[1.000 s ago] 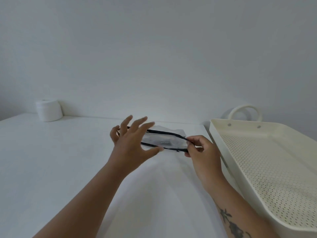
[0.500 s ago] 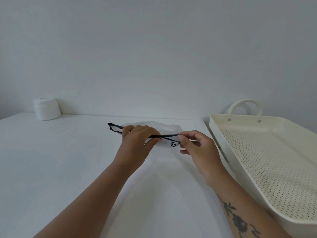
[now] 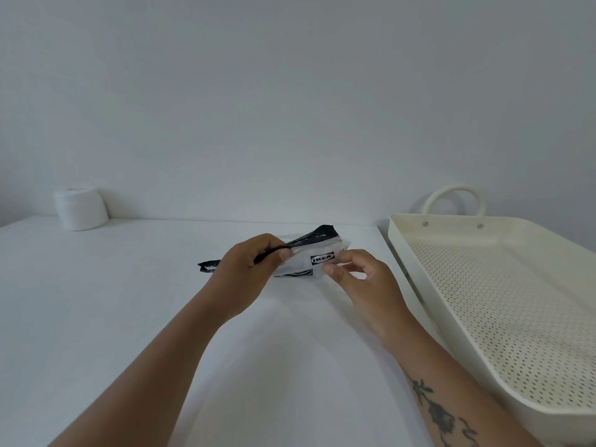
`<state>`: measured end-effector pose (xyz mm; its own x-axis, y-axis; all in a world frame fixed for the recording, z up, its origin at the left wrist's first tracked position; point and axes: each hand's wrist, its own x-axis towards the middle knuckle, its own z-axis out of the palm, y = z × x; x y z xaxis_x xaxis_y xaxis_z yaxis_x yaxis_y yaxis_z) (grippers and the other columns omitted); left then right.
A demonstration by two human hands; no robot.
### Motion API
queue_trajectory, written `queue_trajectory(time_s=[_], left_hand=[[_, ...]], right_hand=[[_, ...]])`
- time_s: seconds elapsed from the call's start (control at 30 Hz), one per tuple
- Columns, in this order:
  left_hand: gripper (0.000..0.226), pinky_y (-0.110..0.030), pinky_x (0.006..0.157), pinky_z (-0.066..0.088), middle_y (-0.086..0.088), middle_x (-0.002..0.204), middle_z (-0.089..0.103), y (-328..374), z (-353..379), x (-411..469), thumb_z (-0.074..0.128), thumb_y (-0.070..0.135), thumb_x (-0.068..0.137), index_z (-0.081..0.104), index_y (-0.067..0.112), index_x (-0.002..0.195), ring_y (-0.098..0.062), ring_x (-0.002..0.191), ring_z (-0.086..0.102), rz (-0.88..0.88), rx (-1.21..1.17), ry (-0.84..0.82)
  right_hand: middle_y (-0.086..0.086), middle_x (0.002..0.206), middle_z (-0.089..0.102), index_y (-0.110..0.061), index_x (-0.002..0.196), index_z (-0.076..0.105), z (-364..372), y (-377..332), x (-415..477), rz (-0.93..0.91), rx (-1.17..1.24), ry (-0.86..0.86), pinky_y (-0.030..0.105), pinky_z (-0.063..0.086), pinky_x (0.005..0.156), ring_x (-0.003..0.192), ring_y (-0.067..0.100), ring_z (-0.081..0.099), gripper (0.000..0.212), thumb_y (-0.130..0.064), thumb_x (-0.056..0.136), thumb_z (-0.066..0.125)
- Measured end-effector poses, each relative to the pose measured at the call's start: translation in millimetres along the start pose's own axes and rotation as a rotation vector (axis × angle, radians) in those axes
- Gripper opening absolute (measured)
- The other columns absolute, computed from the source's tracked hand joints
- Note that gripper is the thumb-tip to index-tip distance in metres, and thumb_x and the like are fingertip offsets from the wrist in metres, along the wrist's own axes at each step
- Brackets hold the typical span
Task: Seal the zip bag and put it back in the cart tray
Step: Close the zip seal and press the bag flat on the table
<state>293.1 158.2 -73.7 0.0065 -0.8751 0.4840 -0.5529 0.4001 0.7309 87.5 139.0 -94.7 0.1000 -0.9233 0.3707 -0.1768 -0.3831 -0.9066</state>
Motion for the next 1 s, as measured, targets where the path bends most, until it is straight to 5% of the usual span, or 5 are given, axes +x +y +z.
queue_trajectory(time_s=[0.33,0.43,0.53,0.77,1.0], left_hand=[[0.015,-0.012,0.051,0.032,0.002,0.062,0.054,1.9,-17.5,2.4,0.060,0.030,0.093,0.063,0.023,0.081,-0.001,0.056,0.040,-0.020,-0.021,0.071],[0.014,-0.032,0.065,0.033,-0.014,0.086,0.066,1.4,-23.9,1.8,0.057,0.031,0.096,0.064,0.025,0.086,-0.020,0.072,0.046,-0.021,-0.095,0.018],[0.014,-0.033,0.071,0.033,0.004,0.084,0.071,2.2,-26.6,0.1,0.057,0.030,0.096,0.064,0.027,0.085,-0.020,0.078,0.050,-0.029,-0.122,-0.054],[0.012,-0.028,0.063,0.033,0.011,0.081,0.072,1.3,-31.4,1.6,0.058,0.030,0.095,0.066,0.028,0.085,-0.007,0.071,0.049,-0.057,-0.124,-0.027],[0.012,-0.027,0.064,0.036,0.008,0.087,0.074,-1.4,-33.2,1.2,0.059,0.029,0.094,0.065,0.030,0.084,-0.003,0.071,0.052,-0.094,-0.070,0.073]], right_hand=[[-0.015,0.112,0.059,-0.024,0.083,0.057,4.5,2.3,2.2,-0.159,-0.122,-0.027,0.021,0.040,0.085,0.110,-0.002,0.051,0.015,-0.027,0.084,0.072],[-0.025,0.128,0.051,-0.038,0.108,0.054,3.7,5.5,1.7,-0.102,-0.108,-0.095,0.019,0.032,0.097,0.124,-0.001,0.041,0.037,-0.027,0.081,0.076],[-0.021,0.132,0.051,-0.040,0.132,0.047,3.8,9.8,2.5,-0.107,-0.195,-0.116,0.012,0.029,0.097,0.124,-0.002,0.040,0.057,-0.025,0.084,0.073],[-0.012,0.089,0.067,-0.026,0.090,0.069,3.9,11.5,4.3,-0.191,-0.422,-0.022,0.023,0.043,0.078,0.094,0.013,0.052,0.005,-0.024,0.089,0.064],[-0.007,0.079,0.064,-0.022,0.078,0.067,-1.0,12.9,4.7,-0.183,-0.481,0.031,0.042,0.047,0.078,0.085,0.020,0.054,0.011,-0.027,0.088,0.068]])
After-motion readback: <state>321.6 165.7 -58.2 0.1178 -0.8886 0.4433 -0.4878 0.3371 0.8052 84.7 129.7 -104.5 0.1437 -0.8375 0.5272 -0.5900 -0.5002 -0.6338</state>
